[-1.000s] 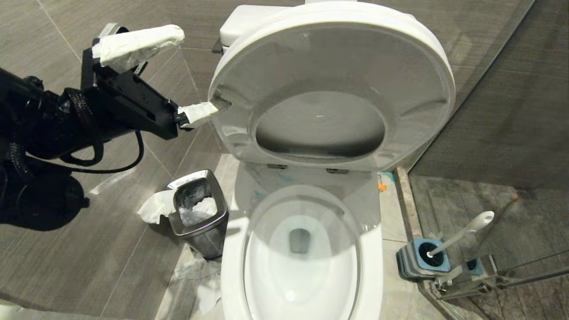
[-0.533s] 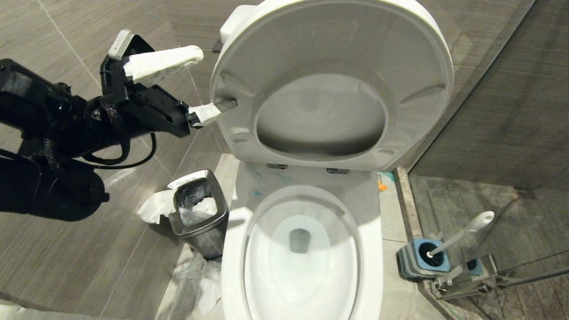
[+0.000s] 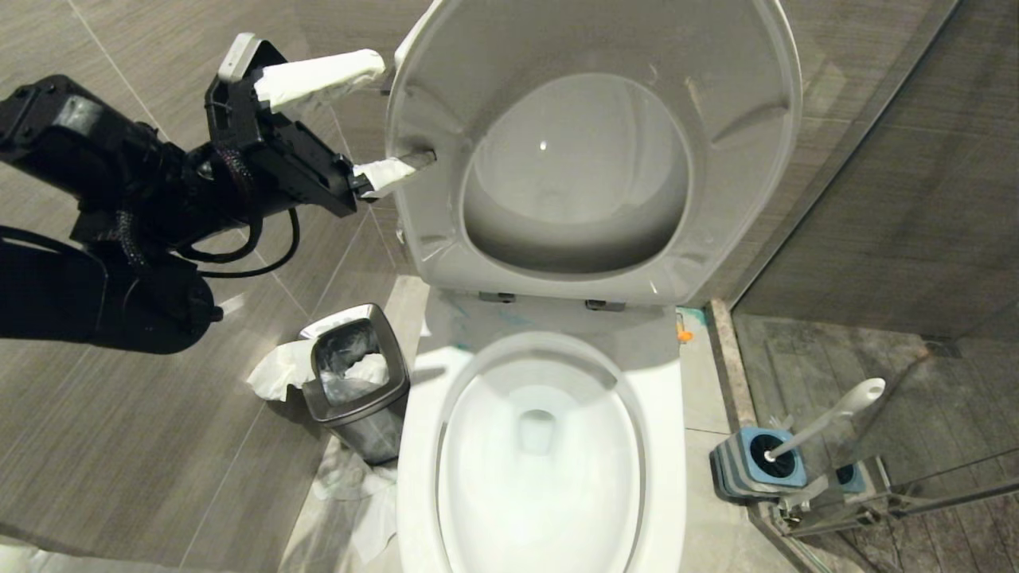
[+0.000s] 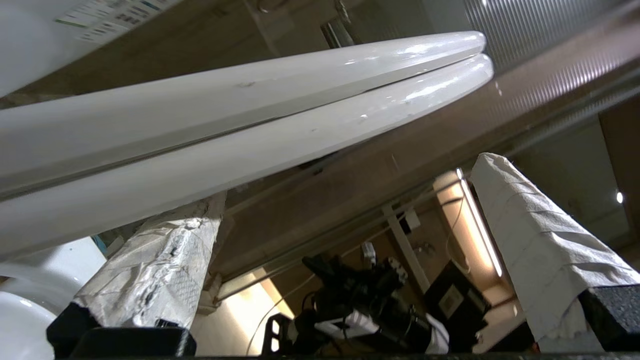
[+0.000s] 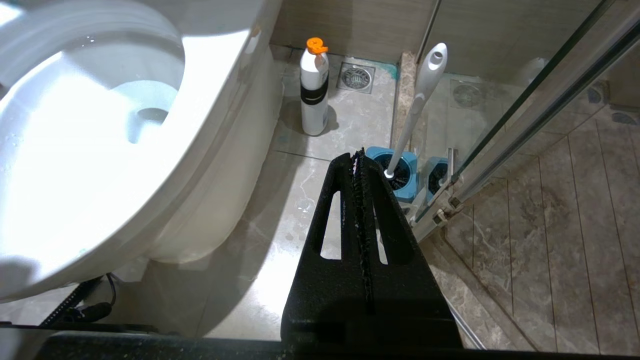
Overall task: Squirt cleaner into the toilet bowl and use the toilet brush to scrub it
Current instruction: Use the left hand to lift the toilet lid slightly
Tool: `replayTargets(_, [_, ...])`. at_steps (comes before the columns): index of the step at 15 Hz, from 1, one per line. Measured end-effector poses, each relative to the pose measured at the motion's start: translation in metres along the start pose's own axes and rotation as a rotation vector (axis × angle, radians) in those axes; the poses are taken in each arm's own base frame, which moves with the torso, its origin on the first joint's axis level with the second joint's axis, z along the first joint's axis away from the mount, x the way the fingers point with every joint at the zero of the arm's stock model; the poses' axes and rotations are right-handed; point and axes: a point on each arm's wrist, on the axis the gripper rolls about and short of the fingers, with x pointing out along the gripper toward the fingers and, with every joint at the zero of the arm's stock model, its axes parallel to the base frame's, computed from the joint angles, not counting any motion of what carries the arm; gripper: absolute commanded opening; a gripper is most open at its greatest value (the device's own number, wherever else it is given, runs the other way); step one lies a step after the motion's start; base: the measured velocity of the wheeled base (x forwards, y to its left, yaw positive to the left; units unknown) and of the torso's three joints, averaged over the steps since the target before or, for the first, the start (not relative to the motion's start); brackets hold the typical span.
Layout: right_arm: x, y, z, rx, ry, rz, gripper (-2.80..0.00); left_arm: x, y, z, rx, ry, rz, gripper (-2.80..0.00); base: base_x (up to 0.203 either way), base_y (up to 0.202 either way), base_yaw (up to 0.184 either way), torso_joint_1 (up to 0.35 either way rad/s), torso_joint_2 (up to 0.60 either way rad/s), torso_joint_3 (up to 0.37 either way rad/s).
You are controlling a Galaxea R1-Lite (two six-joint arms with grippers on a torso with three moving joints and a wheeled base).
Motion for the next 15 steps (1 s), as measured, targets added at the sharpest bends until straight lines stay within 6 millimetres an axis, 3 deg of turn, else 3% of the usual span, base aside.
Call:
replayTargets(8, [0.000,0.000,0.000,0.000,0.000,-0.001,-2.80,0.017,0.030,0.020,-0.248,-0.154,0.153,0.00,0.000,0.000,0.000,0.000,0.00,0.000])
replayTargets(15, [0.000,0.000,0.000,0.000,0.000,0.000,-2.80,0.031,0.042,0.024,-0.209,-0.210,0.176,0.00,0.000,0.000,0.000,0.000,0.00,0.000])
